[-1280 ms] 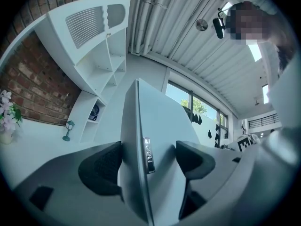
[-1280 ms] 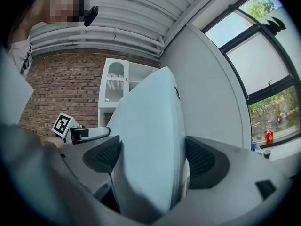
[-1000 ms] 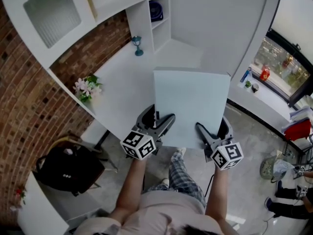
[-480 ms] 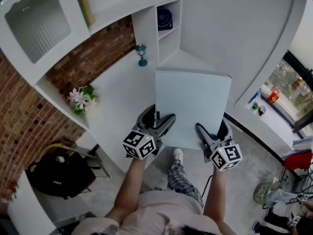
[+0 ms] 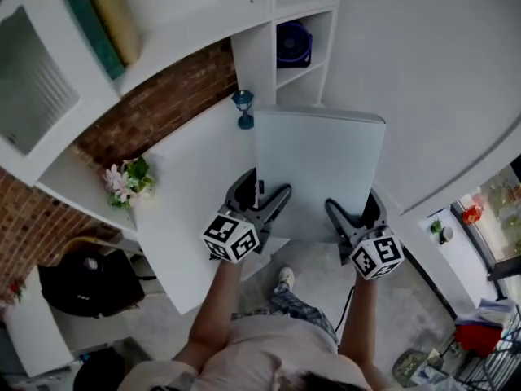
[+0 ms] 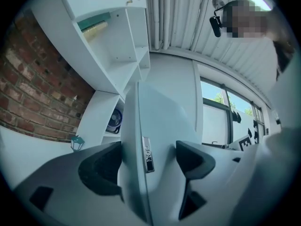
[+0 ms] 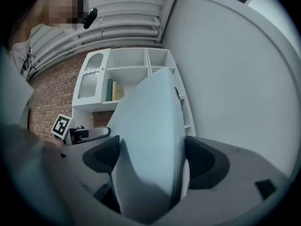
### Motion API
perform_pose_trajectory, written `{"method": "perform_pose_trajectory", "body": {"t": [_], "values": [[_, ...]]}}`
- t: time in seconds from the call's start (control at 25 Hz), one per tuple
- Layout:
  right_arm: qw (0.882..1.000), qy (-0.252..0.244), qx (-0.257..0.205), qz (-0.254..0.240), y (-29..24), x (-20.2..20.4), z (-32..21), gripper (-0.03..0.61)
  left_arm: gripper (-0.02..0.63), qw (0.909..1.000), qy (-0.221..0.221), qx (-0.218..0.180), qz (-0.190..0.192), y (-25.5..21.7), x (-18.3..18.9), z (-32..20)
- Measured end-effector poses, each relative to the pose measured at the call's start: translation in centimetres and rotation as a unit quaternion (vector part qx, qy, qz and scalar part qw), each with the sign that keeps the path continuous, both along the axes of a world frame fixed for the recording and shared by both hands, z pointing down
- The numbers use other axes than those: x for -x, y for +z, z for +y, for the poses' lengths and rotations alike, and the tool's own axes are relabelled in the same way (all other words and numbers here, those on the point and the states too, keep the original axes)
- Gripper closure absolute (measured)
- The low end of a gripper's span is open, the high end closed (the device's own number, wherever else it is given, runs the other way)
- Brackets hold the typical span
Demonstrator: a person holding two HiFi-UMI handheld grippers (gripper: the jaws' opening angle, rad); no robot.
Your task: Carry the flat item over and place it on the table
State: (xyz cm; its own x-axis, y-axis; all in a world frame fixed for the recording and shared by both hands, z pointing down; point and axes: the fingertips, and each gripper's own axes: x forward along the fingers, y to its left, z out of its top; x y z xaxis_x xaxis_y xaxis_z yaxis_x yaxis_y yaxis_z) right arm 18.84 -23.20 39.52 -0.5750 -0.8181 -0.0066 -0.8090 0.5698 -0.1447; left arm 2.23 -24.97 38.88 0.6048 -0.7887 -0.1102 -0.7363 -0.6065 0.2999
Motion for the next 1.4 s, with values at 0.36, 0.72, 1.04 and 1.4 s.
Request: {"method": "perform_pose_trajectory", "body": {"t": [0.36, 0.72, 1.04, 1.4], "values": [[0.999, -0.046, 0.021, -0.001, 1.3, -0.3, -9.9, 0.135, 0.264, 0.9986, -0.047, 0.025, -0.005, 1.4, -0.3, -8.4], [0.996, -0.065, 0.056, -0.003, 3.4, 0.9, -15.1, 0.135, 0.264, 0.9963, -0.061, 0.059, -0.006, 3.6, 0.9, -13.0], [0.991, -0.076, 0.108, -0.002, 7.6, 1.4, -17.9, 0.135, 0.264, 0.9922, -0.073, 0.101, -0.007, 7.6, 1.4, -15.5], [0.982, -0.079, 0.173, 0.0, 13.1, 1.9, -19.4, 0.135, 0.264, 0.984, -0.079, 0.159, -0.002, 13.2, 2.0, -16.8]]}}
